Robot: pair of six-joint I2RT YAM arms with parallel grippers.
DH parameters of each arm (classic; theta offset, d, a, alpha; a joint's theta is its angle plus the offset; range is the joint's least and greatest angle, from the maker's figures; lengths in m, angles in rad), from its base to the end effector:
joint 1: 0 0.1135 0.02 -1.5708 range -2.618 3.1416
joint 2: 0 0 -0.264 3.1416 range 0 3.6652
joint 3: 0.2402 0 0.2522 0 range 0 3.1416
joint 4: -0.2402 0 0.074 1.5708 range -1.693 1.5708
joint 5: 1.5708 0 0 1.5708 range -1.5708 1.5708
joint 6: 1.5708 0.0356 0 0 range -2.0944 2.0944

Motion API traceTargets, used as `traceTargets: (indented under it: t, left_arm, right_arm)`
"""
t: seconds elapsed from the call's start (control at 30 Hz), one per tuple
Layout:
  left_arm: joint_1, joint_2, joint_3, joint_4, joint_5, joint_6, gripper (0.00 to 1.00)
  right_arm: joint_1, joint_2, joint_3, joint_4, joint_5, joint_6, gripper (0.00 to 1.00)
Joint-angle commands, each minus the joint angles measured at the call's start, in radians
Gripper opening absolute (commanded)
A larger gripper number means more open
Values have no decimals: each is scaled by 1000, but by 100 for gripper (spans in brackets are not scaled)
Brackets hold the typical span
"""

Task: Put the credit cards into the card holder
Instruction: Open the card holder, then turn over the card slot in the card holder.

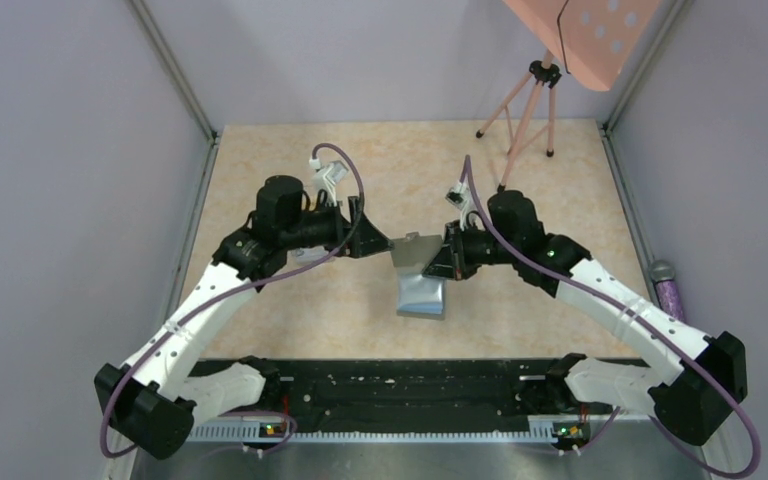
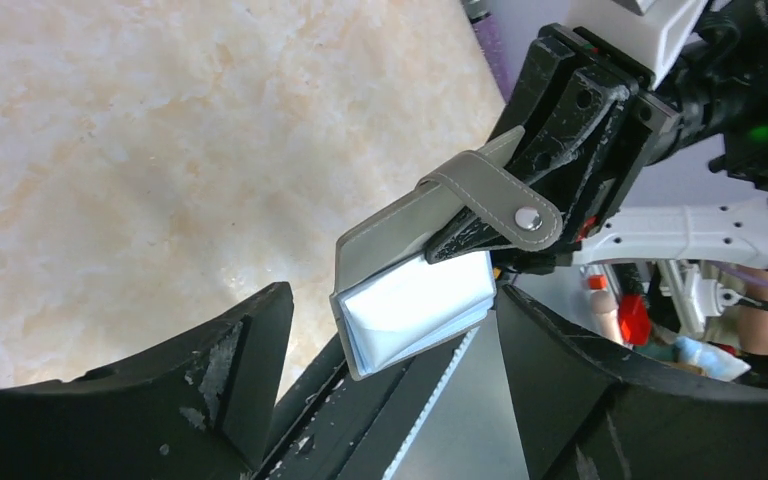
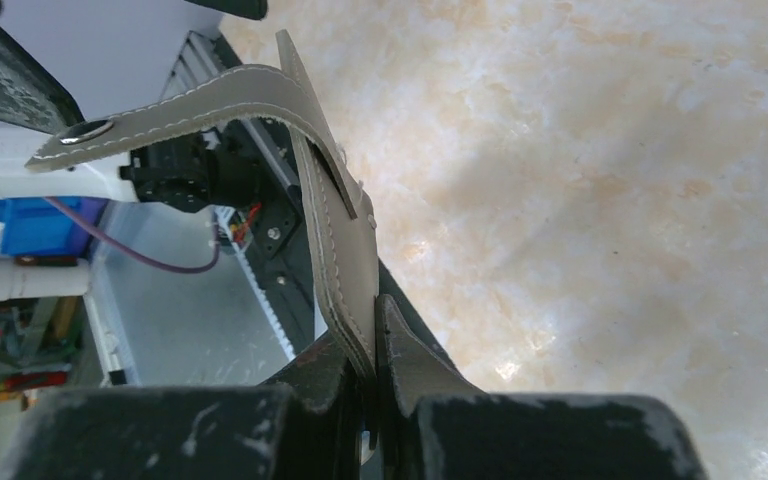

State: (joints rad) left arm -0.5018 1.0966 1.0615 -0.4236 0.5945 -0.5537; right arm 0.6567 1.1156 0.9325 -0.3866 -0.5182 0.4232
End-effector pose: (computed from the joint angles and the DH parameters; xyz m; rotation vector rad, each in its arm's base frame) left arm 0.2001 -0.1325 0.3539 0.3524 2.1541 -1.2385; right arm 0.1825 0.1630 0.3084 -0.5916 2.2173 1.1550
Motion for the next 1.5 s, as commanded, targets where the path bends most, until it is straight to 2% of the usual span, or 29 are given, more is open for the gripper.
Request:
traceTargets:
  t: [0.0, 0.17, 0.3, 0.4, 0.47, 0.53, 0.63, 0.67, 0.7, 0.83, 0.9, 0.97, 1.17, 1.23, 1.33, 1.47]
  left_arm:
    - [30, -43, -61, 168, 153, -70, 79]
    - [30, -42, -158, 323, 244, -158, 77]
    - [30, -21, -203, 414, 283, -224, 75]
    - [30, 4, -216, 510, 330, -263, 68]
    - [29, 20, -215, 533, 349, -274, 60]
    - [29, 30, -224, 582, 366, -301, 46]
    - [29, 29, -247, 654, 373, -343, 17]
    - [29, 29, -254, 671, 373, -351, 6]
    - [28, 30, -257, 676, 371, -354, 0]
    - [29, 20, -262, 670, 374, -352, 0]
    - [29, 15, -262, 663, 384, -350, 0]
    - [29, 13, -265, 660, 399, -349, 0]
    - [28, 10, -274, 686, 432, -372, 0]
    - [28, 13, -281, 710, 441, -390, 0]
    - [26, 23, -285, 729, 455, -409, 0]
    - [25, 27, -288, 725, 456, -409, 0]
  right_arm:
    - [-36, 5, 29, 101, -125, 64, 0]
    - [-93, 7, 3, 234, -279, 191, 0]
    - [-109, 10, -2, 322, -331, 269, 0]
    - [-109, 17, -11, 371, -356, 308, 0]
    - [-108, 21, -19, 379, -366, 323, 0]
    - [-108, 25, -25, 408, -373, 332, 0]
    - [-110, 31, -29, 422, -380, 341, 0]
    - [-111, 33, -28, 420, -381, 340, 2]
    - [-115, 34, -27, 414, -377, 332, 9]
    - [-173, 23, -15, 377, -380, 294, 48]
    - [-210, 22, -9, 364, -407, 289, 60]
    - [-230, 33, 4, 362, -441, 280, 66]
    - [-232, 69, 22, 368, -516, 266, 65]
    - [-229, 73, 16, 379, -530, 277, 61]
    - [-227, 77, -6, 474, -555, 331, 48]
    - [-209, 80, -36, 589, -565, 425, 41]
